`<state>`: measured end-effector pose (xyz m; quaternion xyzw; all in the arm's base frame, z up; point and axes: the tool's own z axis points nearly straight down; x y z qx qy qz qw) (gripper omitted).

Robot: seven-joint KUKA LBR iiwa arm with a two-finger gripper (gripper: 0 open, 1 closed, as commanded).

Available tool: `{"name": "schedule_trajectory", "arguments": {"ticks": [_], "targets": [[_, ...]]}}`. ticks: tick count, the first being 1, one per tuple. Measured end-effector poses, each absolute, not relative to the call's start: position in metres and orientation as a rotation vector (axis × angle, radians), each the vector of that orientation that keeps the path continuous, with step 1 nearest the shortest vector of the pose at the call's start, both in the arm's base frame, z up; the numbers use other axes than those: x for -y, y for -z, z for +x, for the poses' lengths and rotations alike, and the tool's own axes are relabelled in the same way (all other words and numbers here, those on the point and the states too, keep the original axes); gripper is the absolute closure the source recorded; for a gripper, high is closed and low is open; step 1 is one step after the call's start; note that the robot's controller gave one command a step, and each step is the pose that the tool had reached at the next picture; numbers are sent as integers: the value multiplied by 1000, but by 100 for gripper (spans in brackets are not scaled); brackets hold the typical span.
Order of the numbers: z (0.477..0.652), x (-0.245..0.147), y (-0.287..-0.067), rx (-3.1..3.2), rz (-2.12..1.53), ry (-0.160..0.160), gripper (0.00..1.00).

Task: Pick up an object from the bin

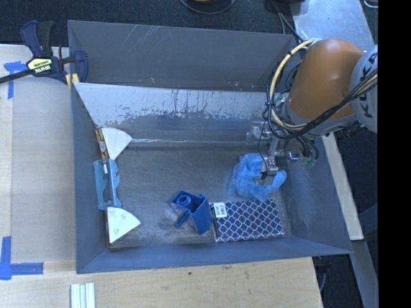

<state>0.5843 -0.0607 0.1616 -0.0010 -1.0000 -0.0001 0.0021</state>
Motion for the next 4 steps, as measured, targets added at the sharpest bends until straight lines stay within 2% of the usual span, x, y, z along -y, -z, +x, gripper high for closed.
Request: {"name": "schedule_trajectory", "arguments": {"ticks": [1, 2, 3, 4], "targets": [[586, 60, -167, 3146, 0, -1, 0], [596, 62, -128, 3135, 179, 0, 0], [624, 79, -106, 3127, 373, -3, 0], [610, 69, -72, 3031, 833, 1, 100]]}}
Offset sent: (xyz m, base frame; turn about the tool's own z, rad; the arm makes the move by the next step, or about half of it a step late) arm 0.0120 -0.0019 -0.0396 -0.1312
